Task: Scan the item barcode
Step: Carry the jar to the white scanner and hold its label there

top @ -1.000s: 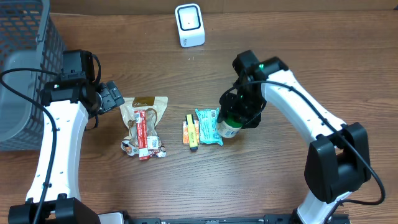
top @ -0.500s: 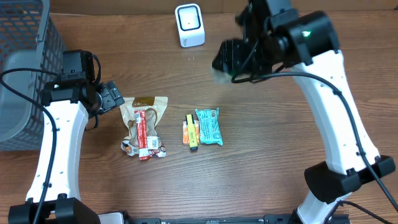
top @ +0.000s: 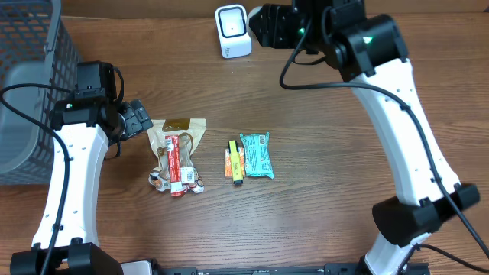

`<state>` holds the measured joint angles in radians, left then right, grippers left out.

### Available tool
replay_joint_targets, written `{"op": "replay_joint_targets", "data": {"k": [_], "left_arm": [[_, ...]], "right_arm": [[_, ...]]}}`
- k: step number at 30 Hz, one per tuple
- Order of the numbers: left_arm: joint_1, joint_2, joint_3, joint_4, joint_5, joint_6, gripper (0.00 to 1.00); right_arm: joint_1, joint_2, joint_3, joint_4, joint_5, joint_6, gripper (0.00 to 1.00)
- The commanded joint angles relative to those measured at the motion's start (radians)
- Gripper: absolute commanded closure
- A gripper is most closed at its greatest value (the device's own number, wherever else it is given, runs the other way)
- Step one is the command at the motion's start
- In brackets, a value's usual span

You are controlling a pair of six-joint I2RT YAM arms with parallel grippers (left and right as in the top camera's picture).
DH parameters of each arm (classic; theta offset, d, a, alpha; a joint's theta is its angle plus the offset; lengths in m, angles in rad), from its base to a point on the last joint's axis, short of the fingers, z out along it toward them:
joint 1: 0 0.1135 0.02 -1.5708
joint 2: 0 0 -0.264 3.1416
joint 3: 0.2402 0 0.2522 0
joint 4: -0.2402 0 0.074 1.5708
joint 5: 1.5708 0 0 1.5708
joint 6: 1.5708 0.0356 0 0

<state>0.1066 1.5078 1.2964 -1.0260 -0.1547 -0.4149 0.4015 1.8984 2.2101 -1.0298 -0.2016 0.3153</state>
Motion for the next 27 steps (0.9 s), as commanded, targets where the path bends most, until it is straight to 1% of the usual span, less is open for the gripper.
{"op": "replay_joint_targets", "data": {"k": [1,3,7,10,18,25,27], "left_arm": [[0.002,0.006,-0.004,-0.002,-0.010,0.004,0.00],[0.002,0.006,-0.004,-0.002,-0.010,0.004,0.00],[0.002,0.006,-0.004,-0.002,-0.010,0.004,0.00],[0.002,0.006,-0.004,-0.002,-0.010,0.004,0.00],[0.002,0.006,-0.004,-0.002,-0.010,0.004,0.00],[0.002,0.006,-0.004,-0.002,-0.010,0.004,0.00],[0.002,0.006,-0.004,-0.002,-0.010,0.004,0.00]], "right_arm": [[0.003,0.055,-0.032,0.089,0.019,-0.013,0.89],[0.003,0.087,-0.043,0.146,0.020,-0.039,0.96],[0.003,0.167,-0.044,0.238,0.029,-0.109,0.96],[0.003,0.235,-0.044,0.329,0.037,-0.134,0.96],[0.003,0.410,-0.044,0.614,0.064,-0.137,0.96],[0.009,0.505,-0.044,0.796,0.199,-0.130,0.96],[0.016,0.524,-0.044,0.850,0.212,-0.130,0.96]]}}
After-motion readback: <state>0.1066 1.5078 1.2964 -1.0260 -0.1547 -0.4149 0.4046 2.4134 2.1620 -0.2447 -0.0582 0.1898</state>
